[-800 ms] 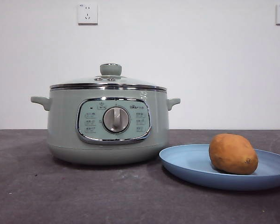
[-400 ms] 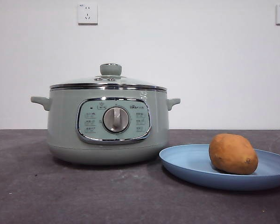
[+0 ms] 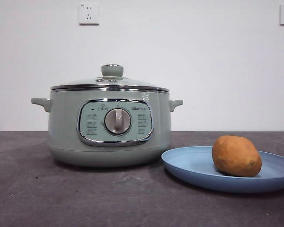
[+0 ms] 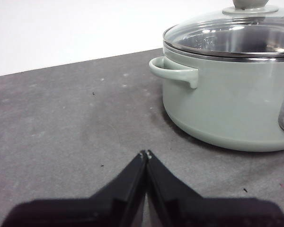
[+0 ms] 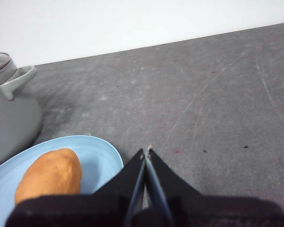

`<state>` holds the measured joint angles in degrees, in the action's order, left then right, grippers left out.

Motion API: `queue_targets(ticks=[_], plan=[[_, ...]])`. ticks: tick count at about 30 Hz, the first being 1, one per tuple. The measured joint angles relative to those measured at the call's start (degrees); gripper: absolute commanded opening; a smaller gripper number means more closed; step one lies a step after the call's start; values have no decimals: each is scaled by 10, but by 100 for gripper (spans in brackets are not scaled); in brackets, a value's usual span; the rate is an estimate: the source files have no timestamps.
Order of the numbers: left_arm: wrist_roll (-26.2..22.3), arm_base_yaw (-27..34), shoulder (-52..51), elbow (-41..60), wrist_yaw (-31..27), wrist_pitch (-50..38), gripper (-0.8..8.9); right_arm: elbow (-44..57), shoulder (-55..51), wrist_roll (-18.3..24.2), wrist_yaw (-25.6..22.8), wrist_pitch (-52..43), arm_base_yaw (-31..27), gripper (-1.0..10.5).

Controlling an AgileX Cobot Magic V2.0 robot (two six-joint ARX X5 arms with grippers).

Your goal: Take the potato out from the steamer,put the potato on the plate,close the lid

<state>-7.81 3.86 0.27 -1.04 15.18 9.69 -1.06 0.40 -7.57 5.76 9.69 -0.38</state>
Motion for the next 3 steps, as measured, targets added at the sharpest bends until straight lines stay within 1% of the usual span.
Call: queue_targets(ticks=[3], plan=[[0, 0, 0, 0, 0, 0, -4, 0, 0, 0, 0, 0, 0, 1]])
